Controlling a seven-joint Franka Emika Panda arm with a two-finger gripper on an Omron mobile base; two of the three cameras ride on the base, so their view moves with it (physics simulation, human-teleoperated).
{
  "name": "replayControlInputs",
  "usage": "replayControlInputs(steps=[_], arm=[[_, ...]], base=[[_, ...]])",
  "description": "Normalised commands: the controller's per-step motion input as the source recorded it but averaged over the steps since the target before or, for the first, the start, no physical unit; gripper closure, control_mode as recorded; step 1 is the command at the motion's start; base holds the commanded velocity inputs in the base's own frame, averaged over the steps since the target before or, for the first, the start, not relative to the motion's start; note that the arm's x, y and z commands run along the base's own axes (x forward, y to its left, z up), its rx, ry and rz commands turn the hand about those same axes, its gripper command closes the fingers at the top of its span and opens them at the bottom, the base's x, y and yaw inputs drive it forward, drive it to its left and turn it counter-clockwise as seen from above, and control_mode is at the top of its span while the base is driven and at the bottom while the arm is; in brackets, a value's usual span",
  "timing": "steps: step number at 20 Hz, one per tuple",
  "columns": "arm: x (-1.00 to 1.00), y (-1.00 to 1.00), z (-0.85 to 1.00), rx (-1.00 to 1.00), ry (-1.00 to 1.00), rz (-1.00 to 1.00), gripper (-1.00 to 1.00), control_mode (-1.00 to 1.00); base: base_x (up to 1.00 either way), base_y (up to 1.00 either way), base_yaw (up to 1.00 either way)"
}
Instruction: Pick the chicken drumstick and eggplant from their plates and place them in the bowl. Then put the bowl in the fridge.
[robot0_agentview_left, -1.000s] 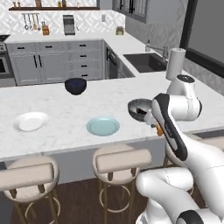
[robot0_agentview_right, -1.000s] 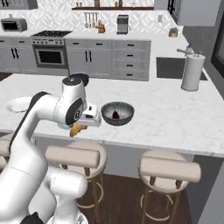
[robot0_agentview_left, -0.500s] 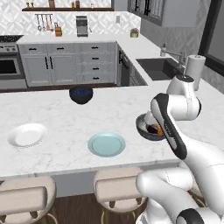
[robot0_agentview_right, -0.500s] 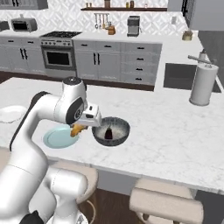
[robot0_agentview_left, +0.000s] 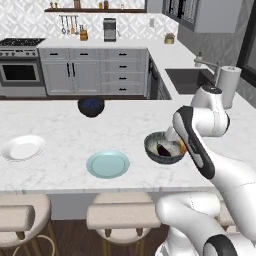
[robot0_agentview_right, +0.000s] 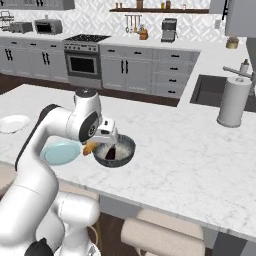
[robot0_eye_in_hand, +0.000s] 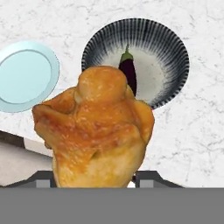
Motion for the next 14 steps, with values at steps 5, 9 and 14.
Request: replayControlInputs(steps=[5, 9, 14], arm=[[1.00, -0.19, -0.07, 0.01, 0.14, 0.11, 1.00, -1.00], [0.93, -0.01, -0.50, 0.00, 0.10, 0.05, 1.00, -1.00], [0.71, -0.12, -0.76, 0.00, 0.11, 0.06, 1.00, -1.00]], base=[[0.00, 0.00, 0.00], [0.00, 0.00, 0.00], [0.00, 0.00, 0.00]])
